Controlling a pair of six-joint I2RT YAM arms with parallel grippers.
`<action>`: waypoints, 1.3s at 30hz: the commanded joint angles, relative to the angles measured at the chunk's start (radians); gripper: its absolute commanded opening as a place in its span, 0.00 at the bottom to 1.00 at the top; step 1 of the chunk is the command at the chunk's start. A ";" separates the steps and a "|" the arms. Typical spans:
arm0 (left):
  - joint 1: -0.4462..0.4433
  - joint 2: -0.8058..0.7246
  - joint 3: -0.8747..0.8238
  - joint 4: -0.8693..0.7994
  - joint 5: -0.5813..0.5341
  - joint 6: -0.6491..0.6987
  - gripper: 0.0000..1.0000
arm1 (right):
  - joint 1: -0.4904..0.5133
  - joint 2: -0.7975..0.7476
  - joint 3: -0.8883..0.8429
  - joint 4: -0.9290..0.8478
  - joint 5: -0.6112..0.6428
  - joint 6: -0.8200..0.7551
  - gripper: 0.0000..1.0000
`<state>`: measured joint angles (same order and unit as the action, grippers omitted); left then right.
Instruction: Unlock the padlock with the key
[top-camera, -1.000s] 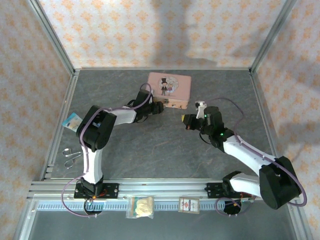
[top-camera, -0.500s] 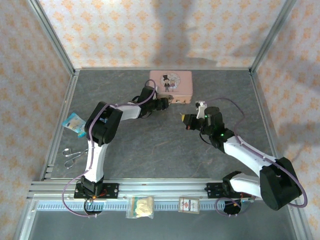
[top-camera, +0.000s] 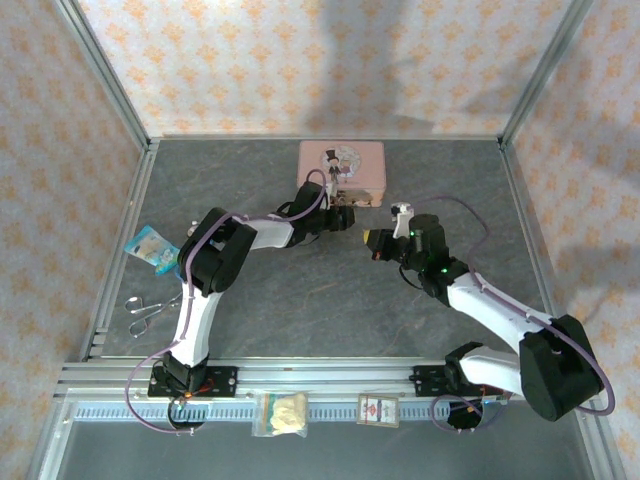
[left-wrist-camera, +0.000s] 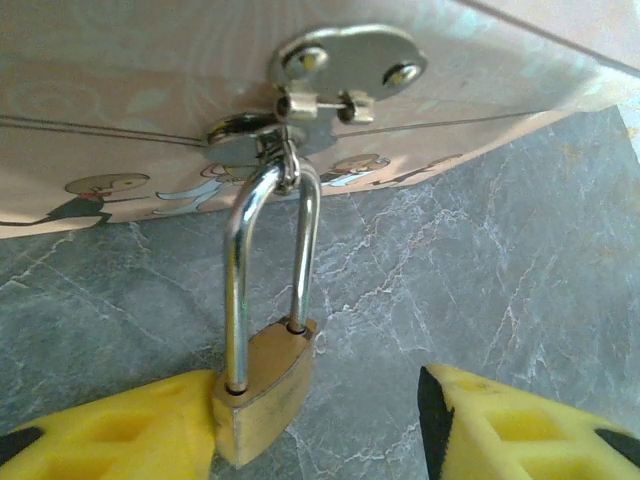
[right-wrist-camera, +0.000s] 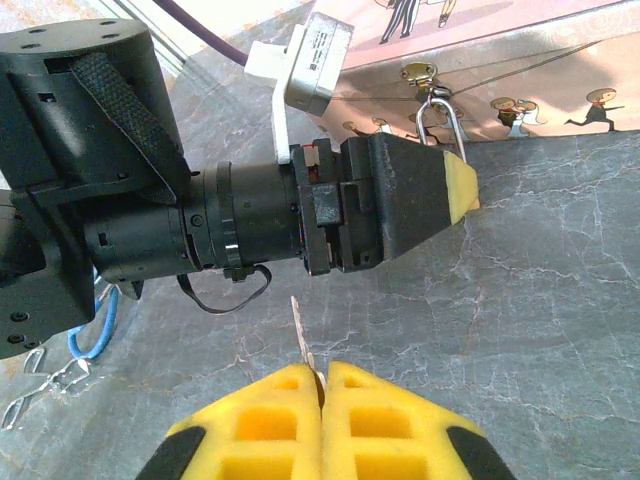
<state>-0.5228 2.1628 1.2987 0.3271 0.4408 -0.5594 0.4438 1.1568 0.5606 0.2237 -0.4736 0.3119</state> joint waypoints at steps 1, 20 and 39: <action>0.010 -0.011 -0.012 -0.007 -0.058 0.000 0.58 | -0.005 -0.029 -0.009 0.011 0.022 -0.023 0.00; 0.009 0.163 0.159 -0.074 -0.157 -0.020 0.31 | -0.008 -0.074 -0.032 -0.006 0.051 -0.025 0.00; 0.029 -0.082 -0.259 0.392 -0.103 -0.499 0.00 | -0.035 -0.001 -0.115 0.180 -0.046 0.088 0.00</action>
<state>-0.5060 2.1208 1.1175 0.6010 0.3210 -0.8589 0.4149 1.1309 0.4709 0.3019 -0.4721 0.3485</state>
